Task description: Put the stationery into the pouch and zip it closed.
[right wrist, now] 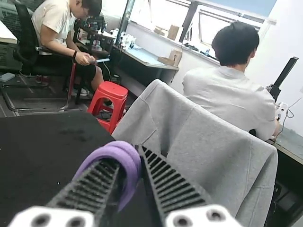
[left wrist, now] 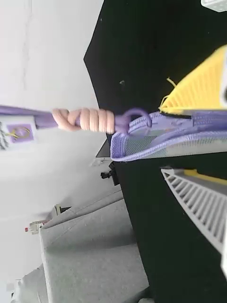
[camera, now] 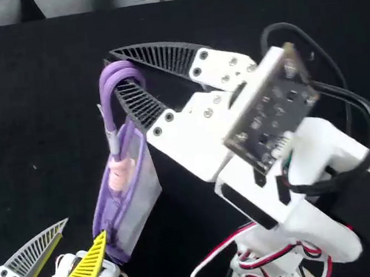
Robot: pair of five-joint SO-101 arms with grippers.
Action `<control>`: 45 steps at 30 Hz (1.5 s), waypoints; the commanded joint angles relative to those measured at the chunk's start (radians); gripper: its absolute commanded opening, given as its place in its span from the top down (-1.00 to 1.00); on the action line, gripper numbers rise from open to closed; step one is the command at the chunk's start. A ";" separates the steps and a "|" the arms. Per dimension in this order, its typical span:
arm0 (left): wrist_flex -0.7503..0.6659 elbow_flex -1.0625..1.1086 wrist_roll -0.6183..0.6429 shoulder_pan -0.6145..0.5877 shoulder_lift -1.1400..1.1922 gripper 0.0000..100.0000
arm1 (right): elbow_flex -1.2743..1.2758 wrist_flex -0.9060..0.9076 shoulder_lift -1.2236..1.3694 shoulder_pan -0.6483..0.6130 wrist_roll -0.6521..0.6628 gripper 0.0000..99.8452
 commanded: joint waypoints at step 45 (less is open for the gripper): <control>0.003 0.097 0.006 -0.294 0.006 0.62 | -0.028 0.021 -0.019 0.009 -0.009 0.98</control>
